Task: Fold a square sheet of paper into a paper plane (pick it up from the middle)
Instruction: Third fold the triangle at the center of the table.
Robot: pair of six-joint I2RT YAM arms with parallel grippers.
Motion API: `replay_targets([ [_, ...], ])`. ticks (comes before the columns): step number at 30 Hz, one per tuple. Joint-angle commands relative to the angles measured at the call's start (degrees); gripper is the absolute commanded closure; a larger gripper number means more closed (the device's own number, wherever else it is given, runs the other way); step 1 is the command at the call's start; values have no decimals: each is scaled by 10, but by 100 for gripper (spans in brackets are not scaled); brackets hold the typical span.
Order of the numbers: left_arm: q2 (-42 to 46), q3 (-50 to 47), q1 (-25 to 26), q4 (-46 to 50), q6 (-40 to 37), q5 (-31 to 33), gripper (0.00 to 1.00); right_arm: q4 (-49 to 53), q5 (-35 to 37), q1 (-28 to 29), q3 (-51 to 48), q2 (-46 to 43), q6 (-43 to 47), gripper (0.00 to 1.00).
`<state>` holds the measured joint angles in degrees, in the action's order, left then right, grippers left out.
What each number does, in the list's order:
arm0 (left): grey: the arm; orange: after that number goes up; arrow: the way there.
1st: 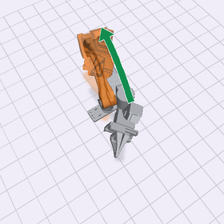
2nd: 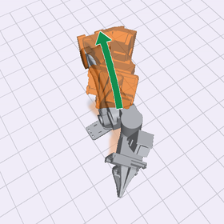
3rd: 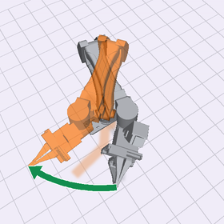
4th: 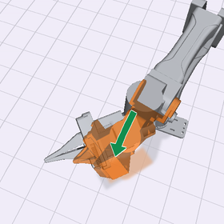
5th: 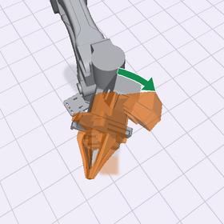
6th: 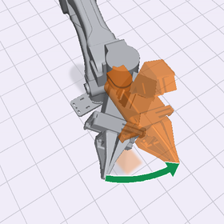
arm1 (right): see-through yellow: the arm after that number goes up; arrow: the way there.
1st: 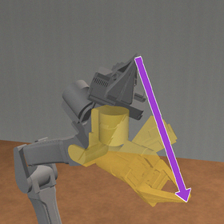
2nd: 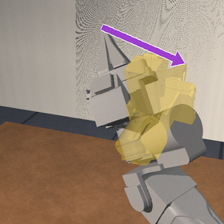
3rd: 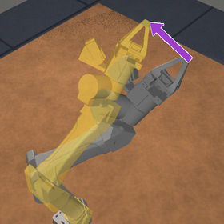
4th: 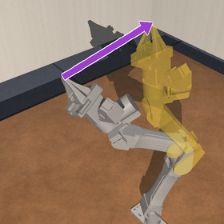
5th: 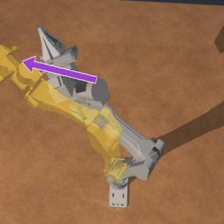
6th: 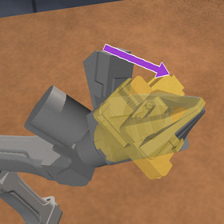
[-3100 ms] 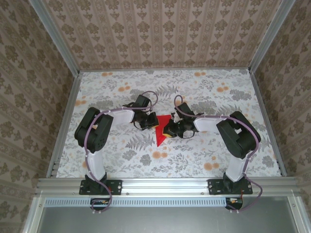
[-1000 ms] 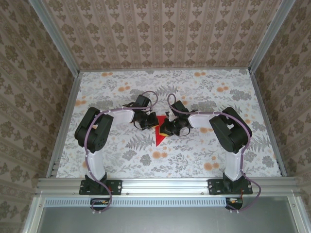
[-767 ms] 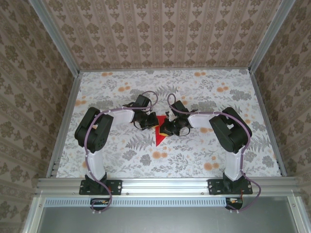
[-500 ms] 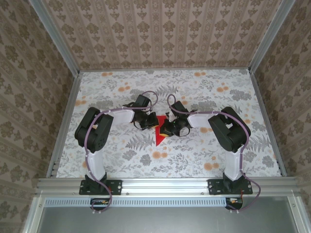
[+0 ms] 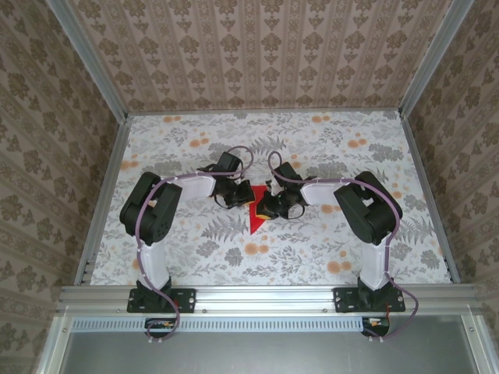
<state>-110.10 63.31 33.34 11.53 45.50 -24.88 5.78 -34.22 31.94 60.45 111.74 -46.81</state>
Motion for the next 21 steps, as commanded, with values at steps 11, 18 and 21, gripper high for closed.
replay_targets([
  [11,73,-32,-36,52,16,30,84,42,47,2,-7,1,0,71],
  [18,122,-92,-57,29,30,15,82,41,45,1,-8,1,3,63],
  [21,137,-112,-57,11,37,-3,83,38,43,1,-8,1,4,63],
])
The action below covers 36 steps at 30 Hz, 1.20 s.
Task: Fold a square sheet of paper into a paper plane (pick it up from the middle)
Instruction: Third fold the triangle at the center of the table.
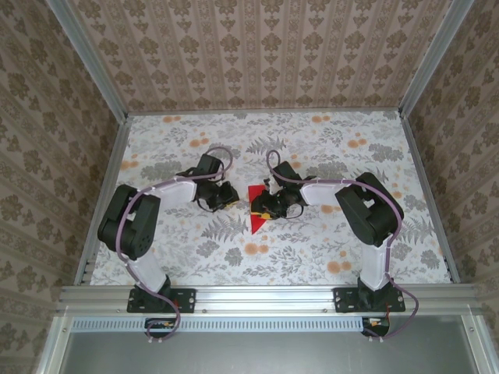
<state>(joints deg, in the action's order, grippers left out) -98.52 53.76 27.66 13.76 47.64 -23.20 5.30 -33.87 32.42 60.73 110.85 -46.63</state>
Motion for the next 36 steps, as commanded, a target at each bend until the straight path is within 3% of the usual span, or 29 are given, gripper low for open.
replay_targets([
  [1,28,-25,1,-22,19,-28,84,43,40,-3,-11,10,3,65],
  [9,67,-71,38,-73,40,-65,88,60,55,-5,-8,10,9,87],
  [20,69,-97,106,-134,85,-91,91,63,63,-4,-3,9,5,88],
  [36,15,-99,123,-133,103,-97,96,60,66,-4,-4,5,-5,88],
])
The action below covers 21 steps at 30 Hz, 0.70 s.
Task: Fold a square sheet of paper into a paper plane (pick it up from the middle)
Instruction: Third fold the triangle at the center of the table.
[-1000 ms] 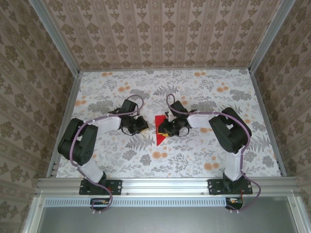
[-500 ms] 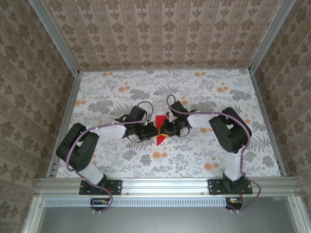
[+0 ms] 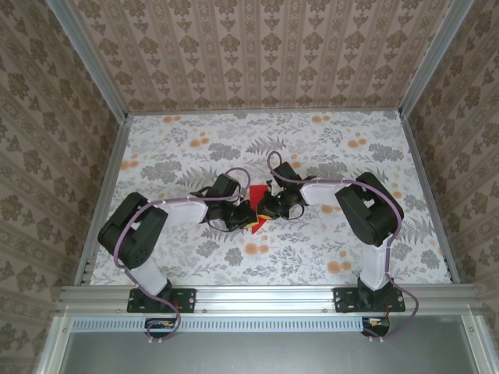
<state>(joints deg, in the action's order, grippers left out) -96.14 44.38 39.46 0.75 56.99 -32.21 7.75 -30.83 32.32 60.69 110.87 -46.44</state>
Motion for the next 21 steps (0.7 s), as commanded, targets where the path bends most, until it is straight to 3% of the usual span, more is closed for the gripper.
replay_targets([
  [1,-12,-4,6,0,8,-6,96,36,36,-4,-4,6,-7,88],
  [21,-31,17,4,22,-11,15,96,35,26,-5,-14,-50,-4,86],
])
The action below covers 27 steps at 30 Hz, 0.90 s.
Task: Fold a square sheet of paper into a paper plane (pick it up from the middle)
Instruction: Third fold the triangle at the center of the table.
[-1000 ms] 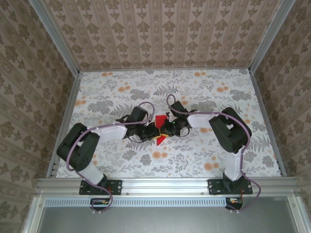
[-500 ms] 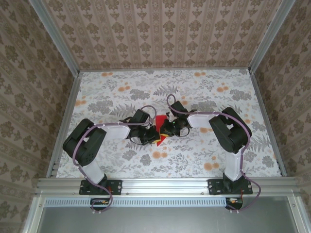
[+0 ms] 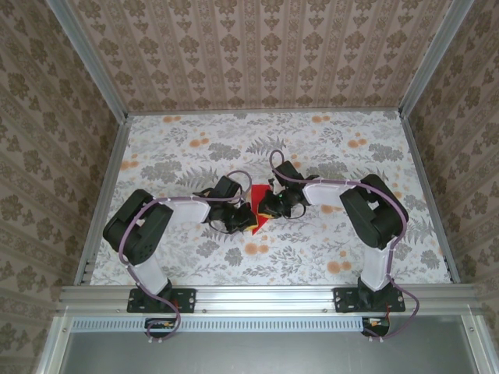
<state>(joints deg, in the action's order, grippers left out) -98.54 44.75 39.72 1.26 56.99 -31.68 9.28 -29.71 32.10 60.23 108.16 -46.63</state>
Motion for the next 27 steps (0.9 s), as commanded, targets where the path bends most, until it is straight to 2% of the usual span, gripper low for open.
replay_targets([
  [1,-7,14,1,18,-11,9,96,21,15,-3,-10,-23,-1,86],
  [27,5,17,-2,24,-21,15,96,33,46,-12,-31,4,-2,87],
])
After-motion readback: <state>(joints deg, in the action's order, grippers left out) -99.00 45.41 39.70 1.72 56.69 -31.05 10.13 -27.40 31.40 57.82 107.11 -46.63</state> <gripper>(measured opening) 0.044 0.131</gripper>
